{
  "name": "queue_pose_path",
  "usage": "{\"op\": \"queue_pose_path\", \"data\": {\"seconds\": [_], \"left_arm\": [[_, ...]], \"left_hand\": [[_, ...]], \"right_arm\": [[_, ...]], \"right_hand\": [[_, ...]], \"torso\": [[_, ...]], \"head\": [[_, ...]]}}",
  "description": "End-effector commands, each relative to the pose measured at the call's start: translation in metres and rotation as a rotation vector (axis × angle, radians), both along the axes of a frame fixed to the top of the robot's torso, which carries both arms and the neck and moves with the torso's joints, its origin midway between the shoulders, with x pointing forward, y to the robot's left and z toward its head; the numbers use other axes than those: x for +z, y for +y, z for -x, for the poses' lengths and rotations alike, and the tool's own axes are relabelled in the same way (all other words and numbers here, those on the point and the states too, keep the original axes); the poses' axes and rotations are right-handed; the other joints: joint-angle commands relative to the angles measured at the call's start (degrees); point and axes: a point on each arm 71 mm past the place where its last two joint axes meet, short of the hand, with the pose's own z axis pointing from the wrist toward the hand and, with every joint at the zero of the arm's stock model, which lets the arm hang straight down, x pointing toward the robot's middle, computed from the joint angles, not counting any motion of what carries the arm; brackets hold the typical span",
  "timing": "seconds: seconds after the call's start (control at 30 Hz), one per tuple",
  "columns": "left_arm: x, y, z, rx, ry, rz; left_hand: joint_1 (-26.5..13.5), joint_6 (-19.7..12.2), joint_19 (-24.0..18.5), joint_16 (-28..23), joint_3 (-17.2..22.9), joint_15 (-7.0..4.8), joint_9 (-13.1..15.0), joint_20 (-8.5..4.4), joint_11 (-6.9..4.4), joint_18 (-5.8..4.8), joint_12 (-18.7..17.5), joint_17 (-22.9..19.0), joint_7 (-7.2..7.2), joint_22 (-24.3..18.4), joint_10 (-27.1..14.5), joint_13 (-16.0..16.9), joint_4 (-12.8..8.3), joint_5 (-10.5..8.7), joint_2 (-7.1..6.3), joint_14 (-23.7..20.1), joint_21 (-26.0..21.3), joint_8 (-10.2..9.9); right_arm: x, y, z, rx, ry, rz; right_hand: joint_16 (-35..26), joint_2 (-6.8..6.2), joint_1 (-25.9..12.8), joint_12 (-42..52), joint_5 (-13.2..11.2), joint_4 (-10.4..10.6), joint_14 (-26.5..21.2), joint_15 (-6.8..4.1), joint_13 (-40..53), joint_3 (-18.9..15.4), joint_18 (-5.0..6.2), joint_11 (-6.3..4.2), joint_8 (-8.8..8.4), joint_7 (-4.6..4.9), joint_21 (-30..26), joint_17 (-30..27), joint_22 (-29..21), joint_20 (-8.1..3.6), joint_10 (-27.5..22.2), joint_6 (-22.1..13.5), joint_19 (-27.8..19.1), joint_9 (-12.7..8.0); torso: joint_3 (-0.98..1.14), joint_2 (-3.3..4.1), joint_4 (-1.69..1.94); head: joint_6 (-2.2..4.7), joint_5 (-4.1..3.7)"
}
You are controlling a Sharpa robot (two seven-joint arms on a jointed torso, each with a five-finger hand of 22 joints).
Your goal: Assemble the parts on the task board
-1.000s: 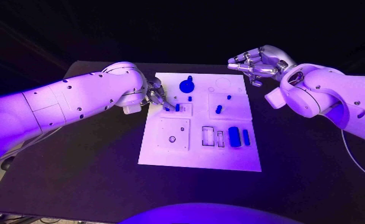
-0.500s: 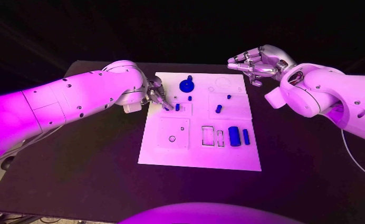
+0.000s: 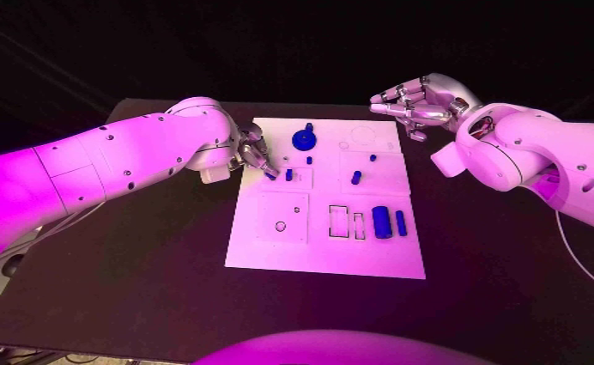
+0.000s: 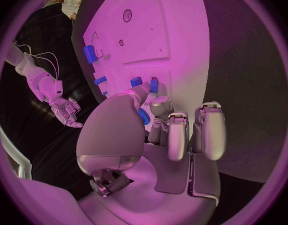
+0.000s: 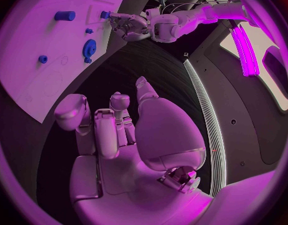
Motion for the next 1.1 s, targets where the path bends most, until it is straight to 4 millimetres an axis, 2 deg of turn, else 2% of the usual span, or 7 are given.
{"op": "queue_pose_path", "data": {"seconds": [0.03, 0.33, 0.43, 0.7, 1.1], "left_arm": [[-0.004, -0.002, 0.003, -0.005, 0.022, 0.020], [-0.003, 0.000, 0.004, -0.011, 0.041, 0.009], [-0.003, 0.000, 0.004, -0.014, 0.051, 0.004], [-0.003, 0.002, 0.003, -0.014, 0.088, 0.004], [0.004, -0.003, -0.009, -0.020, 0.134, -0.052]], "left_hand": [[-1.37, -0.03, 2.87, 0.14, 8.18, 0.17, 0.41, 0.25, -0.12, 0.00, 0.13, 15.08, -0.34, 9.10, 0.46, -0.07, -7.10, 0.05, -0.32, 6.00, -0.31, 0.63], [-2.48, -0.12, 2.90, 0.14, 9.77, 0.14, 0.62, 0.23, -0.16, -0.01, 0.26, 15.08, -0.40, 9.18, 0.58, -0.05, -7.88, 0.26, -0.69, 6.00, -0.28, 1.28], [-2.69, -0.11, 2.91, 0.14, 10.19, 0.13, 0.70, 0.21, -0.18, -0.02, 0.25, 15.08, -0.42, 9.21, 0.60, -0.09, -8.18, 0.28, -0.81, 6.00, -0.27, 1.49], [-2.93, -0.06, 2.84, 0.14, 10.50, 0.14, 0.77, 0.20, -0.18, 0.03, 0.26, 15.08, -0.42, 9.08, 0.64, -0.11, -8.33, 0.25, -0.83, 6.00, -0.42, 1.69], [-5.57, 0.20, 2.94, 0.14, 11.27, -0.02, 1.95, 0.10, -0.40, -0.03, 0.82, 15.08, -0.76, 9.33, 1.09, 0.25, -7.91, 0.05, 0.12, 6.00, -0.26, 3.54]], "right_arm": [[-0.001, 0.002, 0.001, 0.023, 0.008, 0.003], [-0.002, 0.002, 0.001, 0.028, 0.012, 0.004], [-0.002, 0.003, 0.001, 0.029, 0.014, 0.004], [-0.002, 0.003, 0.001, 0.031, 0.015, 0.005], [-0.002, 0.004, 0.000, 0.033, 0.015, 0.004]], "right_hand": [[-0.21, 0.60, 0.15, 0.11, 0.35, -0.01, 2.90, 0.25, 0.10, -0.28, 0.69, -0.02, 0.31, 0.05, -0.20, 3.59, -0.04, -0.07, -0.19, -0.51, -0.30, -0.07], [-0.25, 0.64, 0.20, 0.08, 0.36, 0.02, 2.89, 0.26, 0.03, -0.38, 0.70, -0.01, 0.33, 0.06, -0.22, 3.55, -0.07, -0.07, -0.24, -0.53, -0.31, -0.07], [-0.25, 0.64, 0.20, 0.08, 0.36, 0.02, 2.89, 0.26, 0.03, -0.38, 0.70, -0.01, 0.33, 0.06, -0.22, 3.55, -0.07, -0.07, -0.24, -0.53, -0.31, -0.07], [-0.25, 0.64, 0.20, 0.08, 0.36, 0.02, 2.89, 0.26, 0.03, -0.38, 0.70, -0.01, 0.33, 0.06, -0.22, 3.55, -0.07, -0.07, -0.24, -0.53, -0.31, -0.07], [-0.25, 0.64, 0.20, 0.08, 0.36, 0.02, 2.89, 0.26, 0.03, -0.38, 0.70, -0.01, 0.33, 0.06, -0.22, 3.55, -0.07, -0.07, -0.24, -0.53, -0.31, -0.07]], "torso": [[0.03, 0.02, -0.02], [0.07, 0.00, 0.01], [-0.01, 0.05, -0.01], [0.00, 0.04, 0.00], [-0.03, 0.05, -0.02]], "head": [[0.07, 0.02], [0.00, 0.04], [-0.01, 0.02], [-0.03, -0.06], [-0.08, 0.09]]}}
